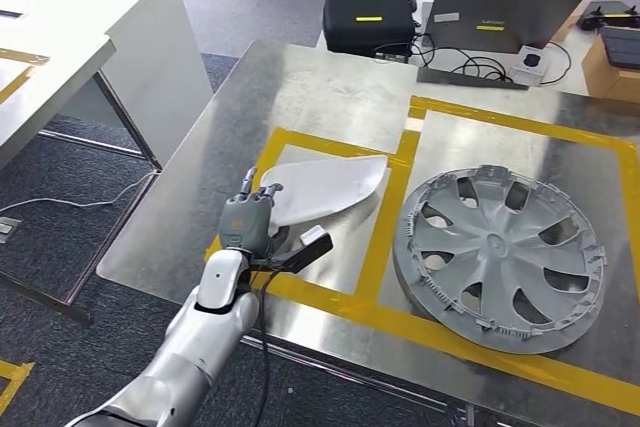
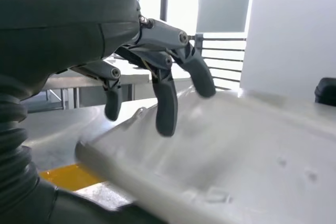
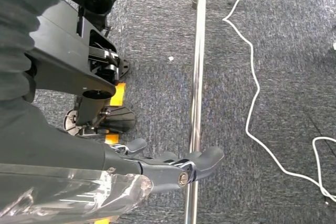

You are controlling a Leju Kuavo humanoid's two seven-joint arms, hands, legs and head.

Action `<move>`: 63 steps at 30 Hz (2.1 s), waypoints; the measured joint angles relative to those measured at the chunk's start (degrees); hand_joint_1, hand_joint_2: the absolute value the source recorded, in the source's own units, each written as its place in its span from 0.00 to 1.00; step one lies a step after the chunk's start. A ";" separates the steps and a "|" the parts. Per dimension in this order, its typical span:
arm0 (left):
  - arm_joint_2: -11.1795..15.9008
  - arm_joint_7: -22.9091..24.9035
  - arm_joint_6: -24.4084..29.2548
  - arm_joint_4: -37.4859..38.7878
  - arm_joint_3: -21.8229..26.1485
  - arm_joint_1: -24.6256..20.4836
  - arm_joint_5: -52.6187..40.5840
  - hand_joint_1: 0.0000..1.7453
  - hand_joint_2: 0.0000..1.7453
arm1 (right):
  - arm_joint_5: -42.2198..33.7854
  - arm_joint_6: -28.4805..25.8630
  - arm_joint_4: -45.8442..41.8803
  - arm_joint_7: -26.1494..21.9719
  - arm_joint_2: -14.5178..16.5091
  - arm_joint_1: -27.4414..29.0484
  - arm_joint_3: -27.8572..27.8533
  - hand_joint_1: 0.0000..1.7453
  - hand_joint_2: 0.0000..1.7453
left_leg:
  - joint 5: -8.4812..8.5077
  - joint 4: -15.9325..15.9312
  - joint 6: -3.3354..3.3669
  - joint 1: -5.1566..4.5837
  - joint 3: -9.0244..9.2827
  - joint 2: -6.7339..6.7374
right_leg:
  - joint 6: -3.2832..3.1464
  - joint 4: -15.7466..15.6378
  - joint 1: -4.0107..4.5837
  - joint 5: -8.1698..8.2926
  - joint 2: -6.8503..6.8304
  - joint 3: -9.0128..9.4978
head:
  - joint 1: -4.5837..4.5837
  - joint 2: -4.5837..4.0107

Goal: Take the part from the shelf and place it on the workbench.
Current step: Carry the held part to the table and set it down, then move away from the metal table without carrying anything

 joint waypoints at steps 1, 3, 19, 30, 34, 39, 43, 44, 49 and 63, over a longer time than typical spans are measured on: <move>0.02 0.29 -0.01 0.71 0.01 -0.36 -0.01 0.00 1.00 | 0.05 -0.01 0.03 0.00 0.00 0.00 0.00 0.00 0.00 | 0.00 0.00 0.00 -0.01 0.00 0.00 | 0.01 0.00 -0.02 0.02 0.00 0.00 | 0.01 0.00; 0.04 0.52 -0.01 1.81 0.01 -0.87 -0.02 0.00 1.00 | 0.13 -0.01 0.10 -0.01 0.00 0.00 0.00 0.00 0.00 | 0.01 0.00 0.00 -0.04 0.00 0.00 | 0.03 -0.01 -0.06 0.05 0.00 0.00 | 0.00 0.01; 0.12 0.24 0.73 5.05 0.33 -1.90 -0.04 0.00 0.00 | 0.22 -0.08 0.29 -0.13 0.02 -0.05 0.00 0.00 0.00 | 0.00 0.01 0.01 -0.09 -0.03 0.00 | 0.06 -0.02 -0.09 0.07 0.00 -0.02 | -0.01 0.02; -0.76 -9.42 2.68 -0.75 4.89 2.95 2.60 0.00 0.00 | -0.74 -0.26 0.34 -1.35 0.18 0.69 -0.44 0.00 0.00 | -0.31 0.39 0.85 -0.55 -0.11 0.00 | 0.55 -0.34 -0.60 0.27 -0.01 0.11 | -0.07 0.02; -1.16 -15.23 1.66 -9.81 5.93 8.10 9.18 0.00 0.00 | -1.50 -0.60 0.34 -2.10 0.18 1.58 -1.14 0.00 0.00 | 1.29 -2.04 1.85 0.10 0.92 0.36 | 1.52 0.45 -0.44 -1.06 0.15 -0.24 | 0.00 0.02; -0.63 -18.94 0.19 -18.74 6.72 13.78 14.80 0.00 0.00 | -2.54 -0.87 0.31 -2.17 0.17 2.58 -2.04 0.00 0.00 | 1.71 -2.60 1.72 0.82 1.03 0.64 | 2.87 13.51 -1.05 -7.20 0.10 -4.74 | 0.04 0.02; -0.16 -20.24 -1.35 -24.07 7.39 16.67 16.54 0.00 0.00 | -2.98 -1.00 0.25 -2.17 0.32 2.68 -2.36 0.00 0.00 | 1.31 -1.42 -0.25 1.73 0.52 0.55 | 4.74 1.53 -1.97 -2.29 -0.21 2.81 | 0.31 0.02; -0.07 -20.52 -1.57 -25.01 7.49 17.11 16.85 0.00 0.00 | -3.05 -1.03 0.23 -2.17 0.40 2.61 -2.45 0.00 0.00 | 1.21 -0.92 -0.77 1.67 0.30 0.49 | 4.60 0.11 -2.09 -2.30 -0.08 3.68 | 0.38 0.02; 0.29 -21.78 -1.75 -28.14 7.70 18.84 18.83 0.00 0.00 | -3.38 -1.14 0.19 -2.22 0.49 2.68 -2.92 0.00 0.00 | -0.63 1.55 -1.96 1.63 -1.13 0.19 | 1.16 1.21 -1.86 -2.49 0.74 2.00 | -0.39 0.01; 1.38 -27.71 -2.20 -31.46 9.87 21.17 29.12 0.00 0.00 | -3.49 -1.04 0.19 -2.25 0.59 2.67 -3.27 0.00 0.00 | -2.39 0.07 2.94 -1.53 3.10 -1.41 | 0.61 0.46 0.23 1.77 1.30 -1.92 | -2.65 0.02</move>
